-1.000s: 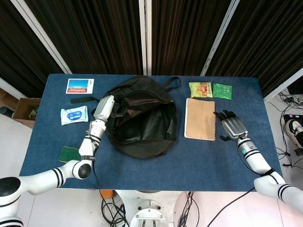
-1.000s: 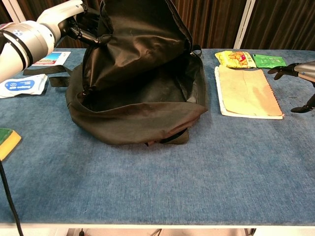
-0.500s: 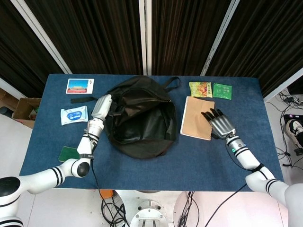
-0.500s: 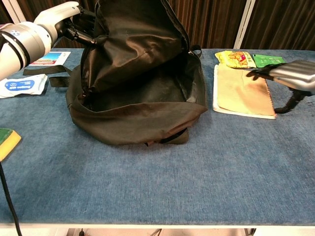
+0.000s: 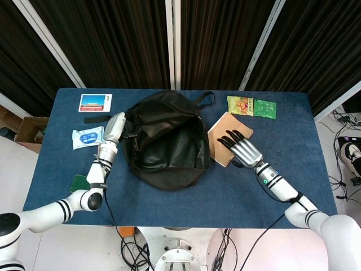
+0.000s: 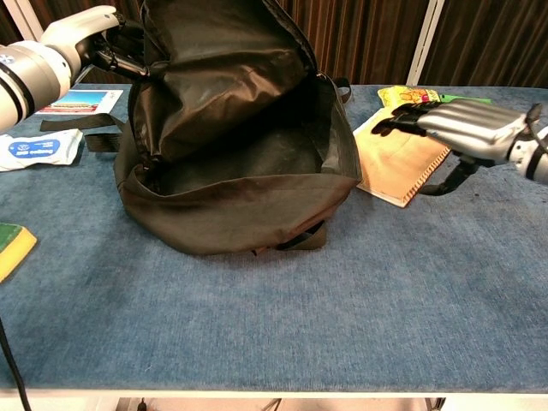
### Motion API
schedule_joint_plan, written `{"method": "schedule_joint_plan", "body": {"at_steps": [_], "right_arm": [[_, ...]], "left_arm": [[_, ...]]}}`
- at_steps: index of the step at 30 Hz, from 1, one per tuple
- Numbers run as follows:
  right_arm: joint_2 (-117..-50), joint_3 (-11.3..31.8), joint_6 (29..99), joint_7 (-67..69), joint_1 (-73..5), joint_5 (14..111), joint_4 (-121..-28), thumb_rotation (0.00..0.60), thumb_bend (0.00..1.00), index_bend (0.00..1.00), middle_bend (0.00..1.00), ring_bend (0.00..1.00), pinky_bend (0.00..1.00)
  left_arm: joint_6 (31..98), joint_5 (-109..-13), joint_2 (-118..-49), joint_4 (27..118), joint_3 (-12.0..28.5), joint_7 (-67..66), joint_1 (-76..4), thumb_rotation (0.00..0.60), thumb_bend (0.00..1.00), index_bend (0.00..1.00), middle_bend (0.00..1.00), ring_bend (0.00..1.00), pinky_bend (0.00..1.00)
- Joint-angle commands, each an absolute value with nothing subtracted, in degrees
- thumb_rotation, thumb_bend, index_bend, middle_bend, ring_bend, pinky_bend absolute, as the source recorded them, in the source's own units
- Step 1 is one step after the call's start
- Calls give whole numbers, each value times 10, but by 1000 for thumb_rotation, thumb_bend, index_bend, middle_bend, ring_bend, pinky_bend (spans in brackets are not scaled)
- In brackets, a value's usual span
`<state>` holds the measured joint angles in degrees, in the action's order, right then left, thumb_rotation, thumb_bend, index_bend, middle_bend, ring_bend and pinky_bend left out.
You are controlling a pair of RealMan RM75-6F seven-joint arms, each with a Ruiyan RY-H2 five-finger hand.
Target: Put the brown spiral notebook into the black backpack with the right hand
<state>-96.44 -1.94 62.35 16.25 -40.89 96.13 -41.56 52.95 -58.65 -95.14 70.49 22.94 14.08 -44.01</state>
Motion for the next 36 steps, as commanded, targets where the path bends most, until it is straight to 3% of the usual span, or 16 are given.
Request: {"method": "schedule_joint_plan", "body": {"at_steps": [1, 9, 15, 30, 36], "right_arm": [[-947, -23, 616, 165, -407, 956, -418, 600, 176, 153, 197, 39, 136], [-968, -31, 558, 175, -430, 952, -380, 600, 176, 153, 196, 39, 135], [-1008, -28, 565, 196, -437, 953, -327, 600, 186, 153, 197, 39, 135], [-1088, -24, 575, 261, -465, 952, -207, 600, 486, 157, 191, 40, 137], [-1095, -6, 569, 269, -485, 936, -198, 600, 534, 154, 190, 40, 184]], "left_arm": [[528, -588, -952, 702, 229, 143, -440, 600, 429, 560, 537, 488, 352], [522, -586, -955, 692, 230, 149, -442, 600, 430, 560, 537, 488, 352], [511, -581, -960, 675, 233, 158, -446, 600, 429, 560, 537, 487, 352], [493, -580, -965, 648, 239, 189, -448, 600, 430, 560, 536, 488, 352], [496, -580, -963, 649, 241, 193, -445, 600, 430, 560, 536, 488, 352]]}}
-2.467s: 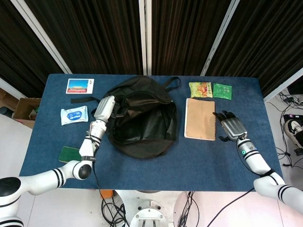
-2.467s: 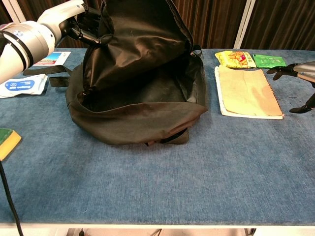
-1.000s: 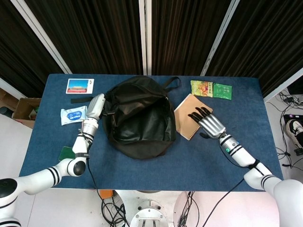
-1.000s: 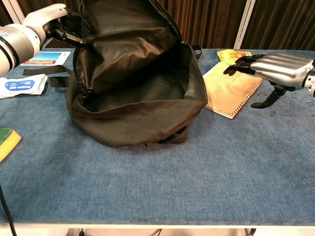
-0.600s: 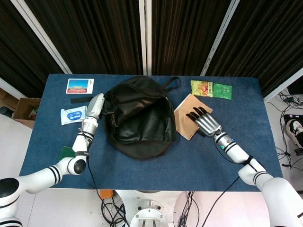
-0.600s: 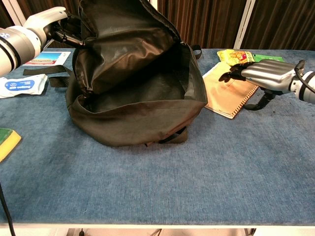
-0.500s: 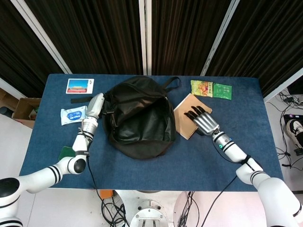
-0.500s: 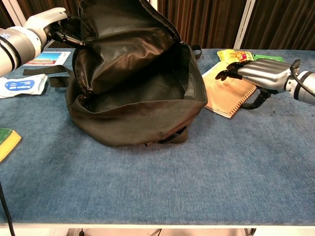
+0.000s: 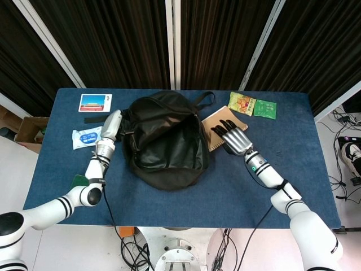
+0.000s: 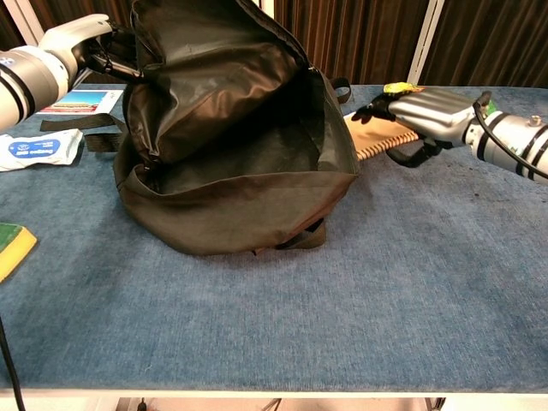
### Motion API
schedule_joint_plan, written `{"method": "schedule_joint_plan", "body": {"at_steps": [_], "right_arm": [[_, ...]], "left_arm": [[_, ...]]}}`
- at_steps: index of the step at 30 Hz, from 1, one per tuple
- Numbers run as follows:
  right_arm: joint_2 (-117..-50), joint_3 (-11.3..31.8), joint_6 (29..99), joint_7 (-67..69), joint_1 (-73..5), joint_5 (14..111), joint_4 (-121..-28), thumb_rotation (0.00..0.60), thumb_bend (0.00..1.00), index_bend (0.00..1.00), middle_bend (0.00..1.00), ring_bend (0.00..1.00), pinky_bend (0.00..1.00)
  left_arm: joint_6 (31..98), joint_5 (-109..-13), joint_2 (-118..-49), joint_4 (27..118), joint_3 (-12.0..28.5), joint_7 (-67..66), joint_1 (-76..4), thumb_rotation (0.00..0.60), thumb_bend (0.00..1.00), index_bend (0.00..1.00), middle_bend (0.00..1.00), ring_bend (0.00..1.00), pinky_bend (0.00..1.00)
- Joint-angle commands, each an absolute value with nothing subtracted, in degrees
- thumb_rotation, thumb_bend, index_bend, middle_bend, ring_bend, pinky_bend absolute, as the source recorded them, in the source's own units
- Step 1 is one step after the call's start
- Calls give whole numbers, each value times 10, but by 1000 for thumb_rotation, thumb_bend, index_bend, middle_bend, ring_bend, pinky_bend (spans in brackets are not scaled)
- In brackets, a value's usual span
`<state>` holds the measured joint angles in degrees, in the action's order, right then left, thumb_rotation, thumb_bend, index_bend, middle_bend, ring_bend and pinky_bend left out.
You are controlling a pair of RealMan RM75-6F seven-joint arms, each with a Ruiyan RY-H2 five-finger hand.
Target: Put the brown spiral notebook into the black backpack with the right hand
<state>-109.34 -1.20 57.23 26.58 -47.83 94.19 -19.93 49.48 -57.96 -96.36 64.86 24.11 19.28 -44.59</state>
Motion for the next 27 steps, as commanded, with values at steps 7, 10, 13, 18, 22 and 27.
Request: {"method": "schedule_joint_plan", "body": {"at_steps": [7, 10, 13, 18, 22, 27], "right_arm": [[-1109, 11, 566, 264, -503, 921, -186, 600, 439, 231, 299, 139, 283], [-1119, 17, 565, 262, -508, 914, -176, 600, 368, 319, 343, 204, 335], [-1127, 22, 565, 263, -512, 909, -167, 600, 341, 399, 370, 268, 373], [-1135, 24, 566, 266, -517, 905, -155, 600, 327, 487, 440, 346, 415], [-1138, 24, 567, 266, -518, 903, -149, 600, 327, 561, 498, 406, 439], [-1141, 21, 573, 260, -516, 904, -145, 600, 327, 658, 569, 489, 480]], "left_arm": [[495, -577, -960, 648, 245, 199, -443, 600, 429, 560, 536, 488, 351], [494, -576, -960, 645, 245, 203, -442, 600, 429, 560, 536, 488, 351], [492, -577, -961, 642, 245, 208, -442, 600, 430, 560, 536, 488, 351], [491, -579, -960, 639, 246, 214, -440, 600, 430, 560, 536, 487, 351], [490, -580, -960, 637, 245, 217, -439, 600, 430, 560, 534, 484, 351], [489, -581, -958, 638, 244, 217, -438, 600, 429, 560, 532, 480, 350]]}}
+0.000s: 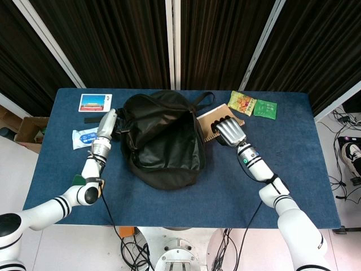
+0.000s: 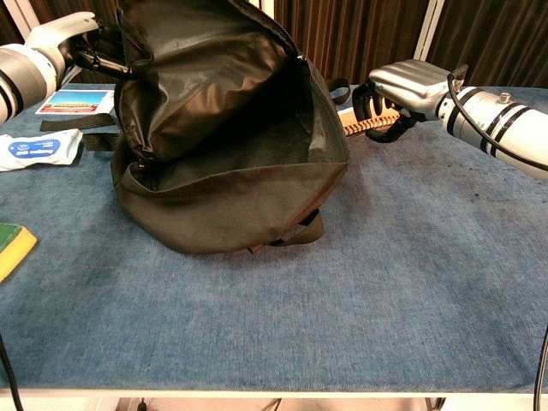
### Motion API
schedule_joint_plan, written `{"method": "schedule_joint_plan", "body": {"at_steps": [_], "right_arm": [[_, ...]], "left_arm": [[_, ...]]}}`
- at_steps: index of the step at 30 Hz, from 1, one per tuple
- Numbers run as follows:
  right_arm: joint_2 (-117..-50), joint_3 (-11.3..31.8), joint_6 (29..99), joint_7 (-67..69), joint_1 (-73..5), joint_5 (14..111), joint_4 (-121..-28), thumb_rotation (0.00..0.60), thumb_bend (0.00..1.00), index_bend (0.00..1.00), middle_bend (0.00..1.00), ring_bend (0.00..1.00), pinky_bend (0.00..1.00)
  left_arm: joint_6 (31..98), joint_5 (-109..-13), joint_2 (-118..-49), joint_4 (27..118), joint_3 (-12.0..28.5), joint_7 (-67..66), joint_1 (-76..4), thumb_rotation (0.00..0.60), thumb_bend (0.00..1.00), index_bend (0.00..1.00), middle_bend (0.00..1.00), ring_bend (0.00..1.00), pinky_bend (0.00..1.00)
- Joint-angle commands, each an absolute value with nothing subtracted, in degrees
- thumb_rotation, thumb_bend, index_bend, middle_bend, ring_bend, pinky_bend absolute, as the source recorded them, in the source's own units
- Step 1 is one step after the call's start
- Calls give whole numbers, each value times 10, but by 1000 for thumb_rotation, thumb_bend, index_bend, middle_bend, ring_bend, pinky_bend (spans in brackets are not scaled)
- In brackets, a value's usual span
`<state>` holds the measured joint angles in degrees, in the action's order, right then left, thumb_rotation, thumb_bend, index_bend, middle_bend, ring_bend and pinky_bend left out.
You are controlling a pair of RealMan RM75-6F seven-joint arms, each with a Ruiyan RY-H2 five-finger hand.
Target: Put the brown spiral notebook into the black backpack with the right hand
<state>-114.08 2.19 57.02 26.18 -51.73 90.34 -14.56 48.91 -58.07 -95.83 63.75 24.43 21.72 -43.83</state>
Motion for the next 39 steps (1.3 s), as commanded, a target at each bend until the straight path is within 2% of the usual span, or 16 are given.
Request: {"method": "schedule_joint_plan", "body": {"at_steps": [1, 4, 11, 17, 27, 34, 39], "right_arm": [[-1141, 19, 576, 257, -513, 905, -144, 600, 327, 678, 585, 505, 489], [-1141, 17, 595, 253, -499, 905, -145, 600, 327, 754, 646, 569, 543], [-1131, 1, 750, 239, -423, 922, -139, 600, 327, 917, 798, 730, 690], [-1109, -13, 870, 236, -371, 938, -137, 600, 330, 989, 849, 776, 733], [-1062, 0, 1035, 231, -360, 948, -164, 600, 340, 1000, 870, 795, 758], [-1024, 1, 1121, 208, -397, 980, -224, 600, 339, 1000, 870, 795, 759], [-997, -8, 1153, 161, -431, 1019, -283, 600, 338, 1000, 871, 795, 760]], "left_arm": [[489, -581, -958, 638, 244, 217, -438, 600, 430, 560, 531, 480, 350], [490, -582, -956, 640, 245, 215, -439, 600, 430, 560, 530, 480, 350], [494, -583, -944, 655, 244, 201, -438, 600, 429, 560, 527, 478, 350], [487, -567, -926, 684, 249, 180, -441, 600, 428, 560, 519, 467, 349], [454, -496, -875, 757, 272, 150, -448, 600, 429, 557, 512, 466, 345], [433, -447, -843, 795, 285, 148, -452, 600, 429, 557, 512, 466, 345], [422, -427, -825, 817, 290, 154, -453, 600, 429, 557, 512, 466, 345]]}}
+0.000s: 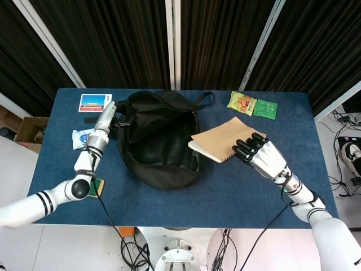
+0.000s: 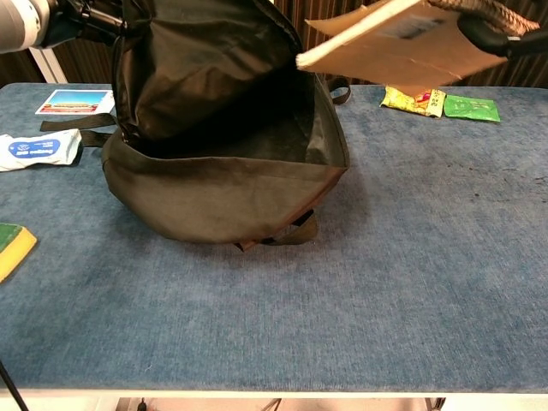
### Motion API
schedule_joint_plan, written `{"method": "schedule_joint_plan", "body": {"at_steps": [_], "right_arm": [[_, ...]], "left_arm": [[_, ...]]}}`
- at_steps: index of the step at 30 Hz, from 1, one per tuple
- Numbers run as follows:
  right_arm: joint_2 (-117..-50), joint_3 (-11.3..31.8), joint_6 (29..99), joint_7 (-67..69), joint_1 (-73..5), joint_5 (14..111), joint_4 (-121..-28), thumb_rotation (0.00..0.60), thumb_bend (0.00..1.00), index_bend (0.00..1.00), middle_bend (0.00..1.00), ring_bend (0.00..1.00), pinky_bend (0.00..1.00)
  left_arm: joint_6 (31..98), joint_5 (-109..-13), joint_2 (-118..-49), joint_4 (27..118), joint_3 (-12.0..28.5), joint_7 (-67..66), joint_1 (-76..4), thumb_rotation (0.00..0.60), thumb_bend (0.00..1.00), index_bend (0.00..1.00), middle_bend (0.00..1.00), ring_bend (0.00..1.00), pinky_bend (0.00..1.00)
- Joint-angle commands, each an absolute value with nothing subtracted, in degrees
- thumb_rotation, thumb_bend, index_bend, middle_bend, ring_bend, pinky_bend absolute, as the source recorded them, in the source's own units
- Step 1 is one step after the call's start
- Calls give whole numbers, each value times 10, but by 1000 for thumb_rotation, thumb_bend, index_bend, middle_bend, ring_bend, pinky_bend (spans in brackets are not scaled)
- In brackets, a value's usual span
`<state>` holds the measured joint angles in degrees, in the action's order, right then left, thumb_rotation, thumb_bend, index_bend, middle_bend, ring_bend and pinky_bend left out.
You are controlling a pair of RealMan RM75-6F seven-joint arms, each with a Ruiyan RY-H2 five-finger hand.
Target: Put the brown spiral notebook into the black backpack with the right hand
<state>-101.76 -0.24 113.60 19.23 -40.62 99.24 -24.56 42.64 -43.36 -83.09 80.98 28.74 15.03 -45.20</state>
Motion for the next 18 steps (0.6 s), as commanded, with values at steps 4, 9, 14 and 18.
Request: {"method": "schedule_joint_plan", "body": {"at_steps": [4, 9, 14, 18], "right_arm": [[-984, -7, 1153, 121, -472, 1051, -337, 600, 337, 1000, 871, 795, 760], [-990, -1, 1130, 99, -520, 1079, -370, 600, 337, 1000, 871, 795, 760], [-1026, 6, 1097, 112, -555, 1088, -347, 600, 337, 1000, 871, 797, 762], [-1069, 12, 1066, 151, -574, 1078, -295, 600, 335, 1000, 871, 797, 765]], "left_arm": [[413, -417, -814, 831, 292, 164, -452, 600, 430, 557, 511, 466, 344], [410, -412, -804, 843, 292, 175, -449, 600, 429, 557, 511, 467, 343], [402, -408, -792, 848, 291, 187, -445, 600, 429, 557, 511, 466, 343], [391, -410, -781, 851, 291, 201, -440, 600, 429, 557, 509, 466, 343]]}}
